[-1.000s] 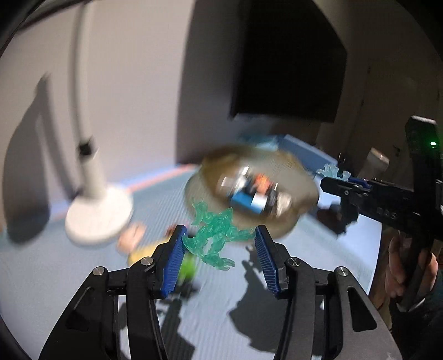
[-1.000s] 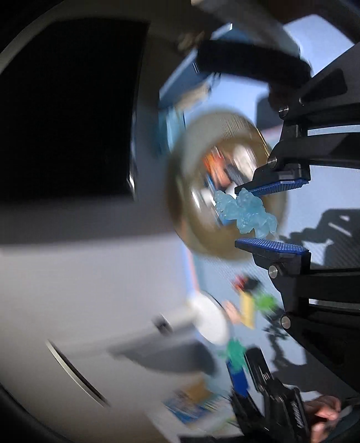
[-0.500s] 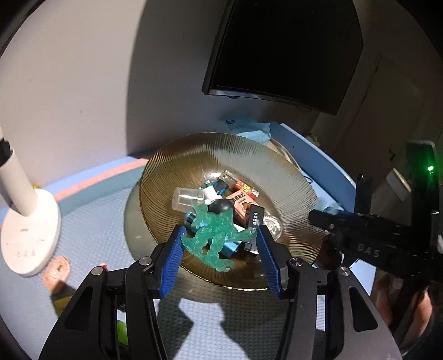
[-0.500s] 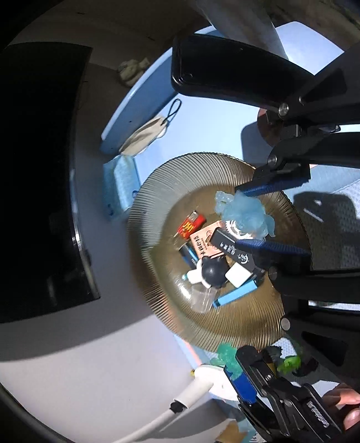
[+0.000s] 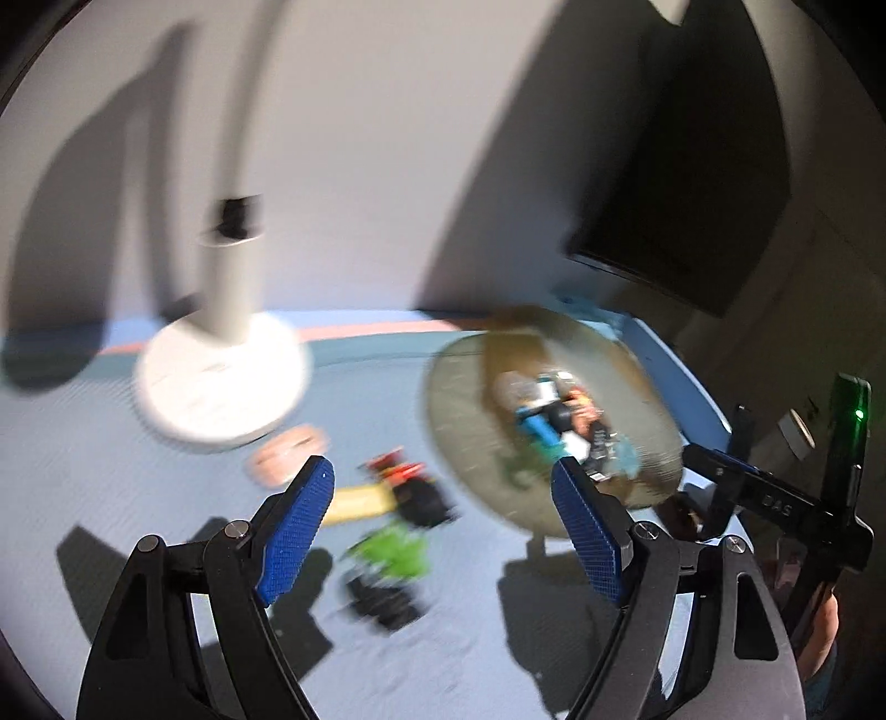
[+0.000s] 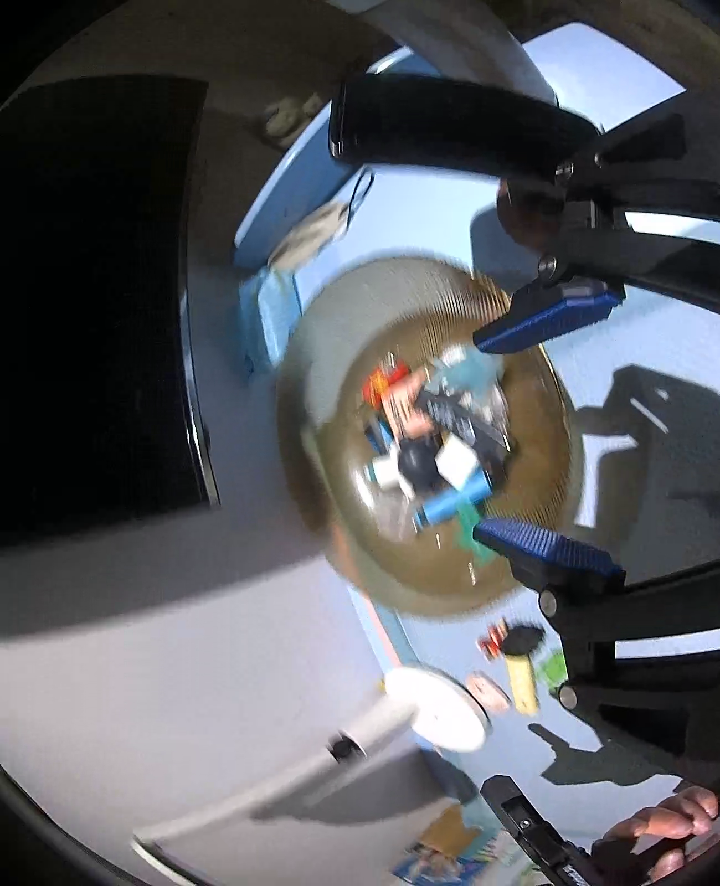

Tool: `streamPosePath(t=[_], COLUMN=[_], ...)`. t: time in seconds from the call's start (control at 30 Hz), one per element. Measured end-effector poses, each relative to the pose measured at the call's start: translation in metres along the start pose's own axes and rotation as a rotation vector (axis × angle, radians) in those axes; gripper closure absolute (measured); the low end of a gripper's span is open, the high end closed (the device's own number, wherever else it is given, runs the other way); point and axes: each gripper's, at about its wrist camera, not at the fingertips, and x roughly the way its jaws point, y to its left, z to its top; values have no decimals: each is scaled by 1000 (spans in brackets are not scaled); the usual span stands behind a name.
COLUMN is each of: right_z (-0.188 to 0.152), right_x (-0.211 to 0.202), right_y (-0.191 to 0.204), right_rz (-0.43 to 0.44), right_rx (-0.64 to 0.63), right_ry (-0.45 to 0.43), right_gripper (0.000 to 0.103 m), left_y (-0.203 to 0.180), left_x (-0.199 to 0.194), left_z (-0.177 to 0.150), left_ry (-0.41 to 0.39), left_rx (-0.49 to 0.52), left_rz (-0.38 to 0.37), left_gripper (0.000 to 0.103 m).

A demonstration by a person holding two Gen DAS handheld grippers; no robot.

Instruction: Organize rigid objects

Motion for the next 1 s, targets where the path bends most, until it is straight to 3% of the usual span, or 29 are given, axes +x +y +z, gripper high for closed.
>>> streamPosePath(t=[0.13, 0.3, 0.47, 0.57, 0.67, 0.87, 1.0], right_z=[-22, -65, -100, -109, -108, -110, -111], right_x=[7, 42, 65, 72, 70, 74, 76], right_y=[41, 81, 94, 93, 93, 101, 104], right_rz=[91, 153, 157, 159, 166, 149, 150], right_rx=[-69, -134, -185, -193, -189, -239, -252], right_ry=[44, 107, 139, 147, 127, 139, 150], right_gripper=[40, 32, 32, 32, 17, 14, 7], left_y=[43, 75, 97, 100, 92, 80, 81], left_x=[-23, -18, -4, -3, 2, 13, 14], left_z=[-31, -71, -92, -102, -103, -103, -103], left_ry=[5, 60, 98, 61, 76, 116, 119], left_rx=[-73, -42, -85, -91, -54, 19, 22], left_rz=[119, 279, 269, 282, 318, 357, 354], left_gripper=[23, 23, 23, 22, 18, 9, 8])
